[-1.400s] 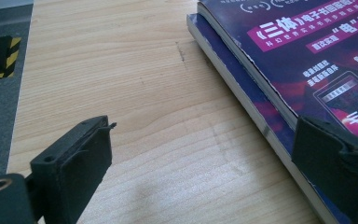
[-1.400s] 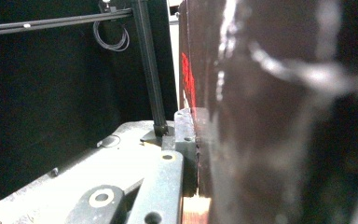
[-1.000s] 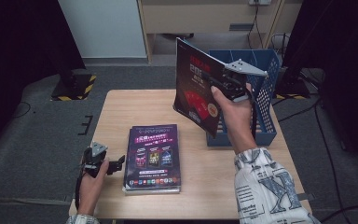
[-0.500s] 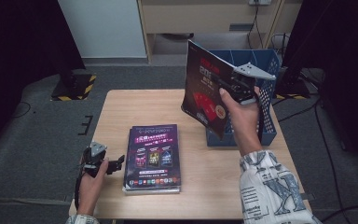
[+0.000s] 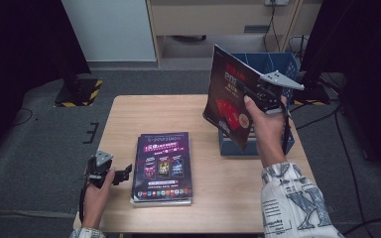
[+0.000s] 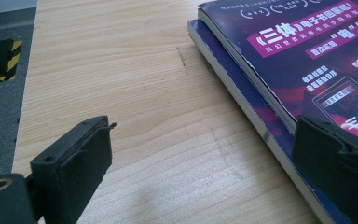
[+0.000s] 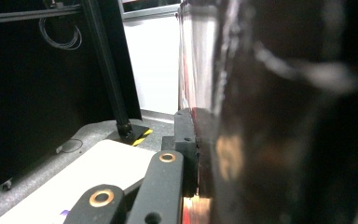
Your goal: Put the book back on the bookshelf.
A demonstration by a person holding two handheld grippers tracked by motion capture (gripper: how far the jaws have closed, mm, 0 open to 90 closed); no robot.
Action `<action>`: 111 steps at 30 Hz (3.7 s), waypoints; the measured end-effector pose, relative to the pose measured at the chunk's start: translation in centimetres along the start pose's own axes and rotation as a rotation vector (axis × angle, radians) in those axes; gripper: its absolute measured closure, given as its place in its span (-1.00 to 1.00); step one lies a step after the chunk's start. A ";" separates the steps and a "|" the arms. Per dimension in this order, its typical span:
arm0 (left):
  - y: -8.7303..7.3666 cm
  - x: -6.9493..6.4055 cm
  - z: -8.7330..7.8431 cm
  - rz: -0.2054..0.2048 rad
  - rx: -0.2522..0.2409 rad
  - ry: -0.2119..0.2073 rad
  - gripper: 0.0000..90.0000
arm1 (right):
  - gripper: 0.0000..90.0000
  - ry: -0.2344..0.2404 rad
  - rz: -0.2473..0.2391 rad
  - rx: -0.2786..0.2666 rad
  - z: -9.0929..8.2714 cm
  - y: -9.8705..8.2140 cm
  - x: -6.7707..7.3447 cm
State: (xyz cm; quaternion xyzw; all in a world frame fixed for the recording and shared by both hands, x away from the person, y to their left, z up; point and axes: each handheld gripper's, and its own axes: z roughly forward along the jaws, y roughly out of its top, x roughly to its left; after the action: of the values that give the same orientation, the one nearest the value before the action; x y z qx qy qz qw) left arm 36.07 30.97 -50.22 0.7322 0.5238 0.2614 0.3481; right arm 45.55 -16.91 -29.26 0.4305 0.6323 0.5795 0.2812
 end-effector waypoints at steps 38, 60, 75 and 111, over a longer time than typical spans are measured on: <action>0.0 -0.2 0.1 0.010 0.006 -0.003 -0.90 | 0.92 -0.088 0.012 -0.029 -2.7 0.5 -2.9; 0.1 -0.3 0.1 0.014 0.008 -0.004 -0.90 | 0.92 -0.108 -0.001 -0.004 -3.0 0.2 -3.2; 0.0 -0.4 0.2 0.020 0.010 -0.004 -0.90 | 0.92 -0.166 -0.004 0.001 0.5 -0.4 -3.0; 0.0 -0.4 0.1 0.016 0.003 -0.019 -0.90 | 0.92 -0.220 0.018 -0.053 4.5 -1.5 -3.0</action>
State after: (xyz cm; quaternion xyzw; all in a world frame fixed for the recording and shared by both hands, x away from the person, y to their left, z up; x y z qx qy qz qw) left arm 36.07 30.56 -50.27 0.7392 0.5151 0.2566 0.3499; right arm 50.50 -17.23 -31.88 0.4895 0.5781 0.5477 0.3552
